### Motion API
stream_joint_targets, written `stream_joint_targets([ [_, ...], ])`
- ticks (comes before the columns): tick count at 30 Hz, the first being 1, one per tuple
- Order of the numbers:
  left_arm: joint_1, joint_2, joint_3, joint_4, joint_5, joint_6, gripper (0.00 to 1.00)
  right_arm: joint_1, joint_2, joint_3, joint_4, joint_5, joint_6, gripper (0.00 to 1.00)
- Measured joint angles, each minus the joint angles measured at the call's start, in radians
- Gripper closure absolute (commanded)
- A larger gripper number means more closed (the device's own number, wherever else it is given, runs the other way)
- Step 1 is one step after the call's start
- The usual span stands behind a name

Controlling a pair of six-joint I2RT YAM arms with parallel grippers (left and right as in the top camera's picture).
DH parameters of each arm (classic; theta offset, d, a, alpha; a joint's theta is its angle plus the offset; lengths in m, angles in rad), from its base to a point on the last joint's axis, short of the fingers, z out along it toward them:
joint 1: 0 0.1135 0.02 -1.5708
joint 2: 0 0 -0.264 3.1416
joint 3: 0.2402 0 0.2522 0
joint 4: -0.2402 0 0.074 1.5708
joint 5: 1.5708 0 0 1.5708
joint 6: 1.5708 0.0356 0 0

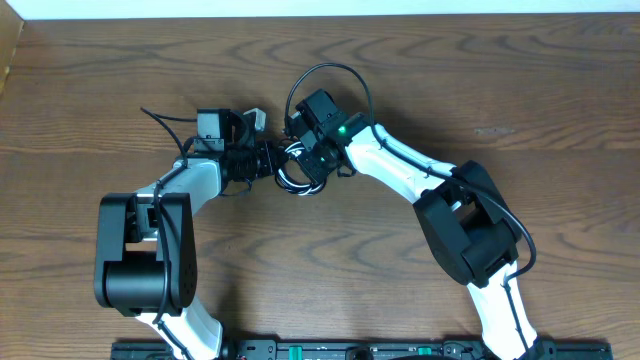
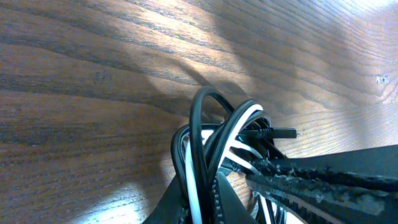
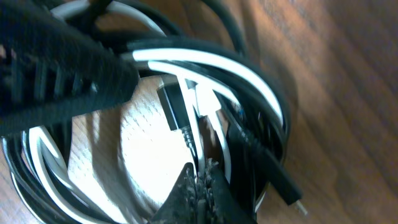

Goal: Untangle cables

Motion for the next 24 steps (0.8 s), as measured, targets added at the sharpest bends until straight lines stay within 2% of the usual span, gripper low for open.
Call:
stream_joint_targets([
  [17,-0.003,0.0,0.0,0.0,0.003,0.0,0.92,-0.003,-0.042,0.012,-0.285,0.146,0.003,0.99],
  [24,-0.001,0.0,0.0,0.0,0.003,0.0,0.92,-0.014,-0.042,0.009,-0.227,0.23,0.003,0.99],
])
